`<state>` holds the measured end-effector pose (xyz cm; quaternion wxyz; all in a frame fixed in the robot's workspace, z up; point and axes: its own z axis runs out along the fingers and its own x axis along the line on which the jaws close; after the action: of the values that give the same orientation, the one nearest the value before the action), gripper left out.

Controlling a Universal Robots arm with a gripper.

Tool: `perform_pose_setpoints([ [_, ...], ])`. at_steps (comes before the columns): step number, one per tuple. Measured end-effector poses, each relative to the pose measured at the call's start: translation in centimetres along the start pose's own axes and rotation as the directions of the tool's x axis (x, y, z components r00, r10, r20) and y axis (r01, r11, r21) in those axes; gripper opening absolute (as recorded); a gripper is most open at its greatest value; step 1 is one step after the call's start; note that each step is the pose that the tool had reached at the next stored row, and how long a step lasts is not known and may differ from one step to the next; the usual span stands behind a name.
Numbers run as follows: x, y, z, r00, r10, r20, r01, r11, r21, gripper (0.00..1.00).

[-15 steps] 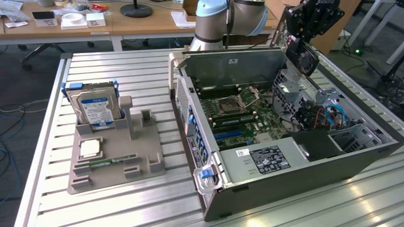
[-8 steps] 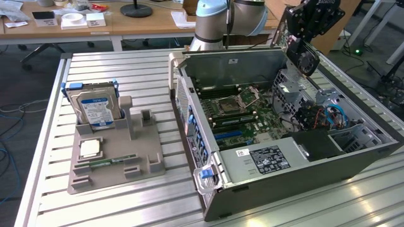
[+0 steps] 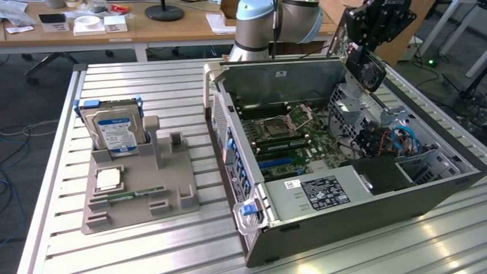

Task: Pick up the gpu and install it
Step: 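Insert the gpu into the slot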

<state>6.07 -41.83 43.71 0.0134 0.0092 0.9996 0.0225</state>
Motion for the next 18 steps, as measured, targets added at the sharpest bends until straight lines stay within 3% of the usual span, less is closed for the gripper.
perform_pose_setpoints([
  [11, 0.00, 0.00, 0.00, 1.0000, -0.005, -0.0003, 0.005, 1.0000, -0.0001, 0.26],
  [18, 0.00, 0.00, 0.02, 0.9953, -0.096, -0.0042, 0.096, 0.9953, -0.0027, 0.26],
])
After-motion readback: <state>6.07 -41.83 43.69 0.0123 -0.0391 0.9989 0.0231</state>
